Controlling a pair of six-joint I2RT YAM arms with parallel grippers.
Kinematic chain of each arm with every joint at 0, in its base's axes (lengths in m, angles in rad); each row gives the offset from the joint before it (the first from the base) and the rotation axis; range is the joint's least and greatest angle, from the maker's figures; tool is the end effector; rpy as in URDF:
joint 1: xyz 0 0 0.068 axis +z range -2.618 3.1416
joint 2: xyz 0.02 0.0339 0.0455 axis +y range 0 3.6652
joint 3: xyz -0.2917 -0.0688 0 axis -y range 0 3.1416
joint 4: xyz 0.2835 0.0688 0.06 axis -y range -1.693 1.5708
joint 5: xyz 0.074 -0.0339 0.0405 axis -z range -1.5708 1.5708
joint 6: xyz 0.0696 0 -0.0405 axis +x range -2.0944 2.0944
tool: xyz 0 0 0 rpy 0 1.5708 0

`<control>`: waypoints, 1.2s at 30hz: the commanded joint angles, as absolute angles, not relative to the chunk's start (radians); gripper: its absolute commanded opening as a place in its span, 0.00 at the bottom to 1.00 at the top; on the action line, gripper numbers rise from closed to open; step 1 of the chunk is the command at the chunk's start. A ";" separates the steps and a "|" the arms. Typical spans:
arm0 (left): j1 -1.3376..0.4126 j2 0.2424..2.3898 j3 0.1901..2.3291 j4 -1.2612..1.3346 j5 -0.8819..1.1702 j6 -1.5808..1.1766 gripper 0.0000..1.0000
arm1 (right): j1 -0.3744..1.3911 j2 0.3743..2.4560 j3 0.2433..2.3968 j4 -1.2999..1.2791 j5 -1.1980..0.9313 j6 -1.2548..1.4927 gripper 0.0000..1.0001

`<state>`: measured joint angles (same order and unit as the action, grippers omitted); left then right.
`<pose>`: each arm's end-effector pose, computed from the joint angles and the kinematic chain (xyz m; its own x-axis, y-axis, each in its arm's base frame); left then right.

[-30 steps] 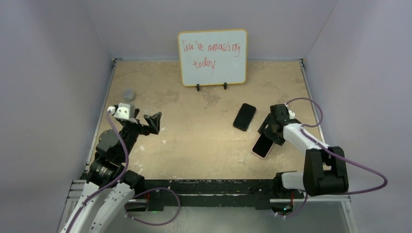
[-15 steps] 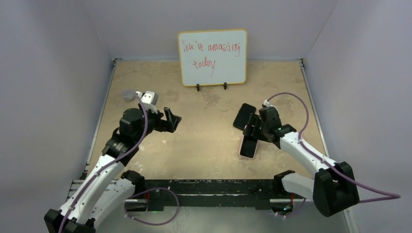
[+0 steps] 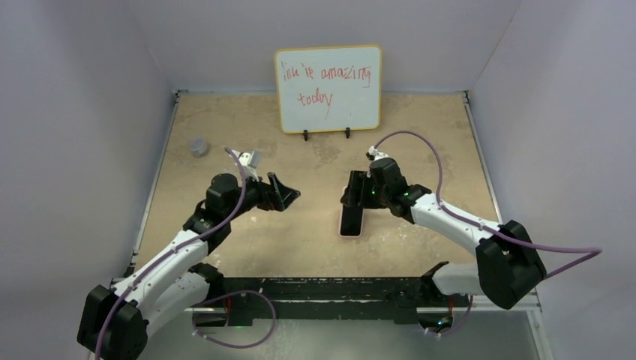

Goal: Take the phone out of the phone case
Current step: Adjust the phone.

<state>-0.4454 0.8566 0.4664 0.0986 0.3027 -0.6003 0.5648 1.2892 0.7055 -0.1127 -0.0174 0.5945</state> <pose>0.2153 -0.1258 0.2412 -0.5919 -0.3149 -0.7419 0.4054 0.6793 -0.6118 0.2686 0.1716 0.1954 -0.7549 0.1846 -0.6293 -0.1492 0.8860 0.4389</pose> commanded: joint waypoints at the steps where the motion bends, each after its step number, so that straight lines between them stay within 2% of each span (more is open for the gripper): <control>1: -0.515 0.904 0.441 0.308 0.278 -0.644 0.91 | 0.589 1.302 0.770 0.060 -0.109 0.621 0.19; 6: -0.598 1.000 0.418 0.401 0.188 -0.616 0.89 | 0.595 1.314 0.782 0.109 -0.154 0.639 0.19; 18: -0.725 1.310 0.453 0.639 0.186 -0.530 0.83 | 0.611 1.335 0.742 0.219 -0.210 0.677 0.18; 26: -0.741 1.446 0.454 0.775 0.183 -0.437 0.80 | 0.617 1.355 0.728 0.255 -0.228 0.678 0.18; 36: -0.740 1.525 0.463 0.877 0.270 -0.403 0.62 | 0.621 1.370 0.719 0.276 -0.236 0.676 0.19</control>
